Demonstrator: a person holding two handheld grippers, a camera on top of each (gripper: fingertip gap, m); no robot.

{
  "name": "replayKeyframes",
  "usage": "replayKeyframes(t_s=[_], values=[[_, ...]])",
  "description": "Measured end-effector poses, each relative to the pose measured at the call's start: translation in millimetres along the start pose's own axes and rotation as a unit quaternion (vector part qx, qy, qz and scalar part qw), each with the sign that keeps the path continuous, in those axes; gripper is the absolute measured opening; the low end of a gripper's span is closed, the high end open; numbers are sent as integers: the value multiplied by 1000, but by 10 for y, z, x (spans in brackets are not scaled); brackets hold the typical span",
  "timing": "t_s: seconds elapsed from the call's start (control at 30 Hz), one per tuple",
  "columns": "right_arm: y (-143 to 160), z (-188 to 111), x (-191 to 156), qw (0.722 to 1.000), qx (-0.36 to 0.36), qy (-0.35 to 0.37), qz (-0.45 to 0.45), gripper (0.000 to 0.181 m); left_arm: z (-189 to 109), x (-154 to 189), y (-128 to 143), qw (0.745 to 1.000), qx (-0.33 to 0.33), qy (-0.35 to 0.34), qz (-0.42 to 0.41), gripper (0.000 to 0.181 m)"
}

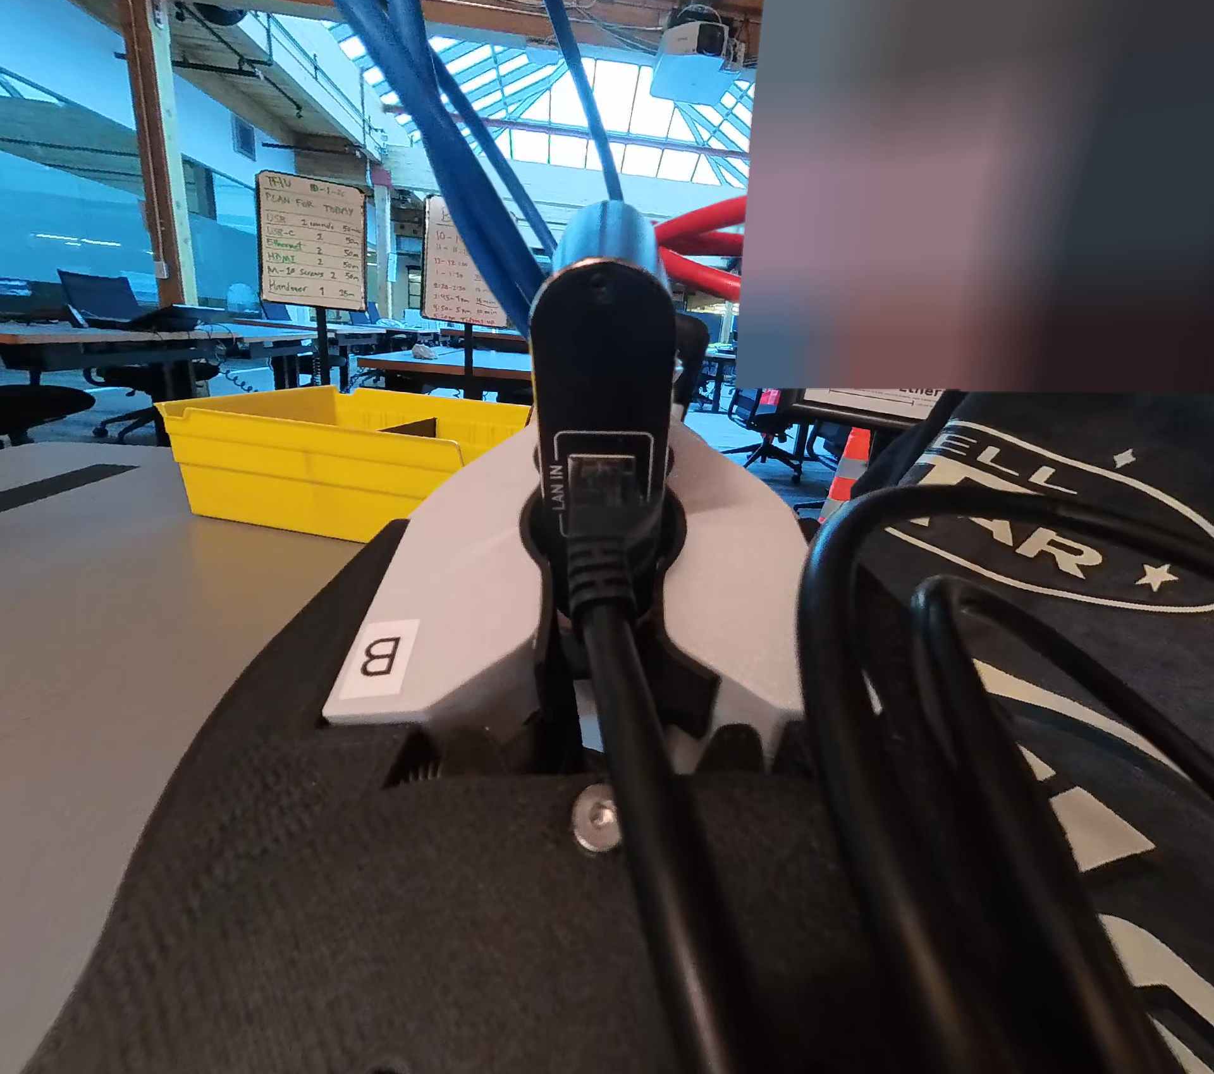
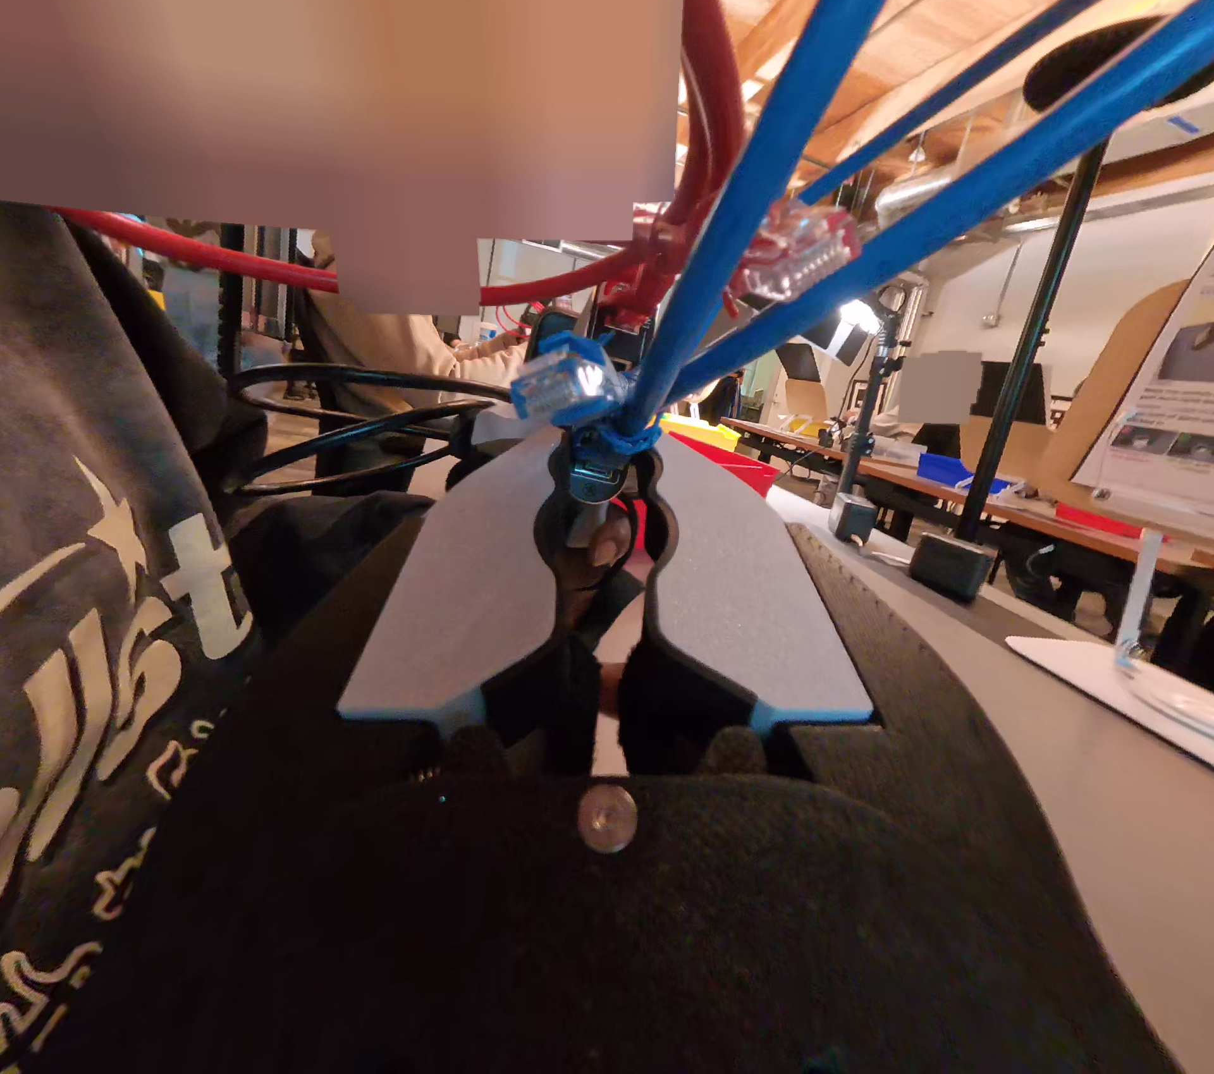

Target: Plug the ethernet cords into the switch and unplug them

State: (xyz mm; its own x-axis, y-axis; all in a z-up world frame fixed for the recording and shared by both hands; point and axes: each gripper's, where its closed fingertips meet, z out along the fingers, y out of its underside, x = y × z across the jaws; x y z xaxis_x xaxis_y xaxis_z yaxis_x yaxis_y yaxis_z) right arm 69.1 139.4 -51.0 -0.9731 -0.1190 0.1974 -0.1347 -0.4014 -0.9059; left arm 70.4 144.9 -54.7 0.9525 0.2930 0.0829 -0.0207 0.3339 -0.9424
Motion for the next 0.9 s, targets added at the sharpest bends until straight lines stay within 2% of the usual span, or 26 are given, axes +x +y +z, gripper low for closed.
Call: replayKeyframes(t_s=[0.03,0.2,0.33,0.5,0.67,0.9], values=[[-7,0,-7,1000,2,0,-10,19,2,7,-2,1000,1,1,4,26],[-38,6,-39,1000,-8,0,-29,18,8,49,-25,999,5,1,41,26],[-27,4,-2,997,-30,21,-62,17,13,18,-13,996,-2,-27,86,27],[-21,8,56,994,-35,58,-86,17,14,-24,-17,995,-2,-46,84,27],[12,7,132,993,-38,87,-73,18,8,-105,-5,996,-8,-63,57,27],[-21,21,165,993,-29,102,-43,16,17,-138,-28,999,9,-50,-11,27]])
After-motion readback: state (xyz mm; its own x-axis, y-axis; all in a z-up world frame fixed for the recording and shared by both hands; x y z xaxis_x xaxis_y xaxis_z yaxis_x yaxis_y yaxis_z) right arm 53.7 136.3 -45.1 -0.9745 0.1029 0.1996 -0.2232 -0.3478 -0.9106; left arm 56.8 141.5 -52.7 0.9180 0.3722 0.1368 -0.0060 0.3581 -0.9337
